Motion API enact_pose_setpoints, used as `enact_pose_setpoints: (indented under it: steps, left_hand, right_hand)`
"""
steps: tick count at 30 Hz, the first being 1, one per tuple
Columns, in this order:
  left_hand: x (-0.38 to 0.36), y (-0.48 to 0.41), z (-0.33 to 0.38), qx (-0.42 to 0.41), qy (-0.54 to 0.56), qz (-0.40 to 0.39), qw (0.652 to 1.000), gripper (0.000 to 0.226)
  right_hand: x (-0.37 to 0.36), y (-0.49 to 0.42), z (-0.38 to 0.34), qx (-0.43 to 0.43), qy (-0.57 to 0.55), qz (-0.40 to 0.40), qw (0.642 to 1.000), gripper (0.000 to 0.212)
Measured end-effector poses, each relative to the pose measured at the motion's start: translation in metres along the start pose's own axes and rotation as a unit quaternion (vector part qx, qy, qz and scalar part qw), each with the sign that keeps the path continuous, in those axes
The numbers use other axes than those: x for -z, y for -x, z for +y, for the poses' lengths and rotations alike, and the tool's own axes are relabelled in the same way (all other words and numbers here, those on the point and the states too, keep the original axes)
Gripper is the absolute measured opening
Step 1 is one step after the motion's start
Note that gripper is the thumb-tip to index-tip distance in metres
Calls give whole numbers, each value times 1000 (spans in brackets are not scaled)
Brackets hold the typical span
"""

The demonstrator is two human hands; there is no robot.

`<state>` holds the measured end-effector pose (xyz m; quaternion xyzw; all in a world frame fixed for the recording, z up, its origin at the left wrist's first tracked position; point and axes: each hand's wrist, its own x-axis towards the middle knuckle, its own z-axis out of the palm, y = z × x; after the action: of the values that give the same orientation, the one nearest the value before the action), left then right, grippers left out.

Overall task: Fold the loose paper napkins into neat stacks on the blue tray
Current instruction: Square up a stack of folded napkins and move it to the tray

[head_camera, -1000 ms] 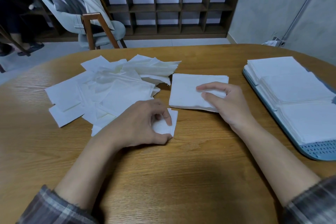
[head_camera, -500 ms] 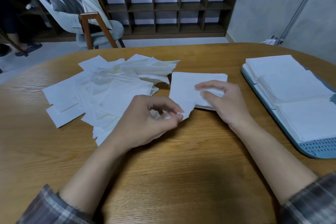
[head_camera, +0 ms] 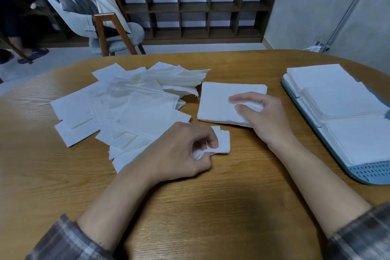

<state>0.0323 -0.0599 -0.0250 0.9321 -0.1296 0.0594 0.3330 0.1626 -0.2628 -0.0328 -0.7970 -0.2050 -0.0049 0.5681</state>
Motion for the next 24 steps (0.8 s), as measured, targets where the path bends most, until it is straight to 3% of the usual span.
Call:
enact_pose_setpoints:
  steps: [11, 18, 24]
  left_hand:
    - [6, -6, 5, 106, 272, 96, 952, 9]
    - [4, -8, 0, 129, 288, 73, 946, 21]
    - [8, -8, 0, 124, 326, 80, 934, 16]
  right_hand:
    - [4, 4, -7, 56, -45, -27, 997, 26]
    - [5, 4, -8, 52, -49, -31, 997, 24]
    - [5, 4, -8, 60, -60, -59, 995, 21]
